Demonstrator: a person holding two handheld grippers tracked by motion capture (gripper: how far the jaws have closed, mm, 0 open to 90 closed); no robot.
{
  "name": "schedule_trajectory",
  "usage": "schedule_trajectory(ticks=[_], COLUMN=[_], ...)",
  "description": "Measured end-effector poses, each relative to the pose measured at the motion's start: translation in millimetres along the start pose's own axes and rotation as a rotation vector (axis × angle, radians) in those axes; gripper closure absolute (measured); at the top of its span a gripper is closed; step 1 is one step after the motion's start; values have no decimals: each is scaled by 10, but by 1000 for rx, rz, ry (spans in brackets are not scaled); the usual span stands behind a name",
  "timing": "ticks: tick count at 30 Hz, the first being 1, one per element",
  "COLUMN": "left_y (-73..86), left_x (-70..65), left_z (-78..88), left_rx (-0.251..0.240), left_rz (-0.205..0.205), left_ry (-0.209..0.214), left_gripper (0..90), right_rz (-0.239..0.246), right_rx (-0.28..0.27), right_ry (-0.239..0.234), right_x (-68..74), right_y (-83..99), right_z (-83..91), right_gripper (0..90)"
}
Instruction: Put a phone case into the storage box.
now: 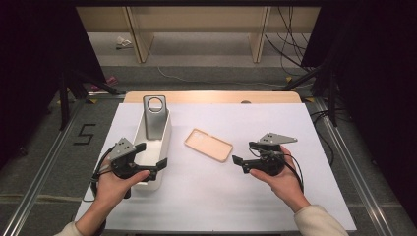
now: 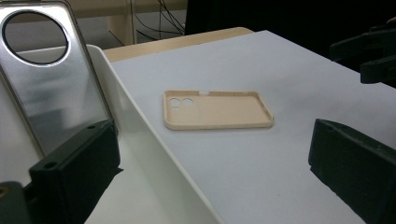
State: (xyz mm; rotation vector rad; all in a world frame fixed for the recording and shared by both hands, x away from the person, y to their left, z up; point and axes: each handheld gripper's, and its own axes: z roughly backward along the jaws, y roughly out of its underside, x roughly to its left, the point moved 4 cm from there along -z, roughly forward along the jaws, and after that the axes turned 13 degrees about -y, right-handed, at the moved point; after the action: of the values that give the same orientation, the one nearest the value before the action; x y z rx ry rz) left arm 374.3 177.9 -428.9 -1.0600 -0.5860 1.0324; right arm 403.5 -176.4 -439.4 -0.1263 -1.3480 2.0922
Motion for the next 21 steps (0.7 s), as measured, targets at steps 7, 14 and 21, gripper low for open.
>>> schedule_trajectory(ticks=[7, 14, 21], left_y=[-13, -13, -19], left_x=[-9, -1, 9], left_z=[-25, -32, -18], left_rx=[0, 0, -4], left_rz=[-2, -1, -3], left_ry=[3, 6, 0], left_gripper=[18, 18, 19], right_rz=[-5, -9, 1], right_rx=[5, -1, 1], right_ry=[-1, 6, 3], right_x=[5, -3, 11], right_y=[24, 20, 14], right_z=[21, 32, 20], right_gripper=[161, 161, 161])
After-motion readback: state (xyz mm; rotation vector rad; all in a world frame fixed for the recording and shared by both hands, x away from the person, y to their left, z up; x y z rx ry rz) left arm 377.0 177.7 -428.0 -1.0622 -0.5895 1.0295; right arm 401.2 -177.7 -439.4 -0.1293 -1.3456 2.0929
